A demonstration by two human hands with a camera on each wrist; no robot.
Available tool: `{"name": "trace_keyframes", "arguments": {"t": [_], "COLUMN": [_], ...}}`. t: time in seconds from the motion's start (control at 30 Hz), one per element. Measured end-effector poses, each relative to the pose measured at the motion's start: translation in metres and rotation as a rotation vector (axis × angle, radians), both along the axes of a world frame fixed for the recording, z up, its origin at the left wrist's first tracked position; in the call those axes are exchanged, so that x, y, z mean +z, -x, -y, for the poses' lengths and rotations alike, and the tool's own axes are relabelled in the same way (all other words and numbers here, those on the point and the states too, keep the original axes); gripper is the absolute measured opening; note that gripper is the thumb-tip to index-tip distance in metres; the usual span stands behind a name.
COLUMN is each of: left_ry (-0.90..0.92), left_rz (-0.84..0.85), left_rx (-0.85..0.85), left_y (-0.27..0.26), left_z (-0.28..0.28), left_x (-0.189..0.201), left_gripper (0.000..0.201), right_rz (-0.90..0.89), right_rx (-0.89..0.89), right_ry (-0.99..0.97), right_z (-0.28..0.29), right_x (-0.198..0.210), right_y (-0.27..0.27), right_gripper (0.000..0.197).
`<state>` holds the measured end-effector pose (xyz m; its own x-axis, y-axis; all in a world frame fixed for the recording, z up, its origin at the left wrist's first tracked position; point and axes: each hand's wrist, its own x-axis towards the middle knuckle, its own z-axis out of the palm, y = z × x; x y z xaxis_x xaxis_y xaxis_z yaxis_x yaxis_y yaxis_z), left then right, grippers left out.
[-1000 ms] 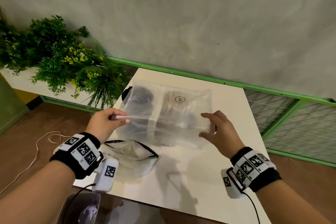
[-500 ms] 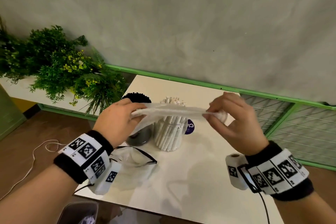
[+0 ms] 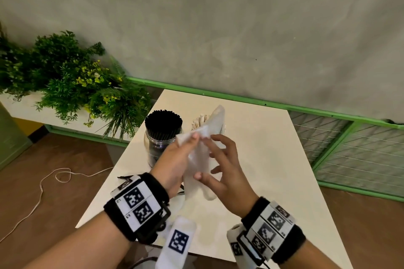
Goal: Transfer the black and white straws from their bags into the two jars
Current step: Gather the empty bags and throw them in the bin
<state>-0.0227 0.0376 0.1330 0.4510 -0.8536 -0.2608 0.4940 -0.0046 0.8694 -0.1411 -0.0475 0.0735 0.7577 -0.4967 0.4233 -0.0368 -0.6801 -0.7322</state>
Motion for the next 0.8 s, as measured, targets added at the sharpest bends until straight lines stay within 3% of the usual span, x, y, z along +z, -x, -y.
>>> {"name": "trace_keyframes", "arguments": {"t": [0.13,0.23,0.33,0.4,0.5,0.53,0.6,0.67,0.7,0.8], "left_ry": [0.08,0.116,0.144,0.161,0.172,0.18,0.184,0.155,0.153,0.183], "left_rz": [-0.146,-0.226,-0.138,0.123,0.72,0.883,1.077,1.044,0.937,0.691], "left_rx": [-0.12,-0.235,-0.139,0.069,0.376,0.412,0.255,0.056,0.02,-0.017], "left_y": [-0.004,0.001,-0.001,-0.008,-0.014,-0.01,0.001,0.011,0.011,0.003], "left_z": [-0.004,-0.007,-0.005,-0.001,-0.005,-0.009,-0.016,-0.017,-0.014,-0.005], "left_x": [0.005,0.009,0.011,0.006,-0.006,-0.011,-0.019,-0.025,-0.025,-0.017], "left_gripper": [0.044,0.049,0.036,0.022,0.02,0.026,0.04,0.06,0.067,0.065], "right_rz": [0.068,0.241,0.171,0.087,0.062,0.041,-0.005,0.01,0.035,0.043], "right_rx": [-0.129,0.047,-0.145,-0.319,-0.43,-0.428,-0.364,-0.222,-0.127,0.125], "right_ry": [-0.231,-0.51,-0.521,-0.444,-0.396,-0.383,-0.367,-0.417,-0.469,-0.539], "right_z": [0.008,0.006,0.002,0.006,0.019,0.021,0.021,0.014,0.01,-0.002], "right_x": [-0.002,-0.001,-0.001,-0.006,-0.004,-0.002,0.002,0.008,0.012,0.023], "right_y": [-0.007,-0.011,-0.008,-0.008,-0.009,-0.009,-0.01,-0.011,-0.012,-0.008], "right_gripper": [0.115,0.107,0.105,0.097,0.074,0.068,0.059,0.044,0.037,0.019]}}
